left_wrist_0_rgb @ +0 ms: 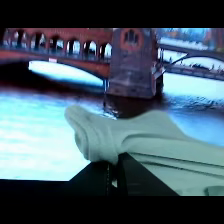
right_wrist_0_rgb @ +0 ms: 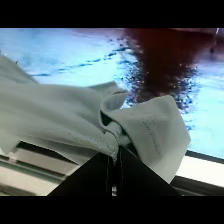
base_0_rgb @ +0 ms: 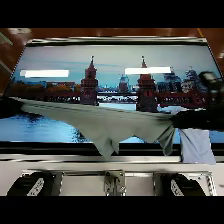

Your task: Fold the shirts.

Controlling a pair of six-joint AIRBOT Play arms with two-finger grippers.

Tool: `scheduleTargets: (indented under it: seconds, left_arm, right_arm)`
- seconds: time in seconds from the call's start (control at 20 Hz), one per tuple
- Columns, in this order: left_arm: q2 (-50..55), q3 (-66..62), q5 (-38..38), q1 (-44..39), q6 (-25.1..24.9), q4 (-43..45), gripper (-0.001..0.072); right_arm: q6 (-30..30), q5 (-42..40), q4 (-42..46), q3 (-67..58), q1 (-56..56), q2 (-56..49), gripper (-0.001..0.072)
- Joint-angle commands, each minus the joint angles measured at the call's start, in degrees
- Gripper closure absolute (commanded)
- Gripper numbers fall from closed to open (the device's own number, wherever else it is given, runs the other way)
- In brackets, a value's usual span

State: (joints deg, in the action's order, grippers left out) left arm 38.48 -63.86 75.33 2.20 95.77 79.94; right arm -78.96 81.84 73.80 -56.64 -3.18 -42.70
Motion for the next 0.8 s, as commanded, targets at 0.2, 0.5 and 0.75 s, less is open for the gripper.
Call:
scheduleTargets:
  seconds: [0.2,0.5,0.75]
  left_arm:
    - [20.2,12.0,-27.3,0.0,1.0,-15.9,0.0668]
    - [34.9,11.7,-37.6,-0.1,1.0,-27.4,0.0641]
    - [36.9,10.6,-28.6,2.6,0.2,-30.4,0.0162]
  right_arm:
    - [-1.4,-41.8,-14.4,12.4,0.0,-20.7,0.0646]
    - [-1.3,-55.5,-26.1,12.4,0.2,-31.3,0.0644]
    - [5.9,-45.7,-24.4,9.8,-1.3,-29.4,0.0073]
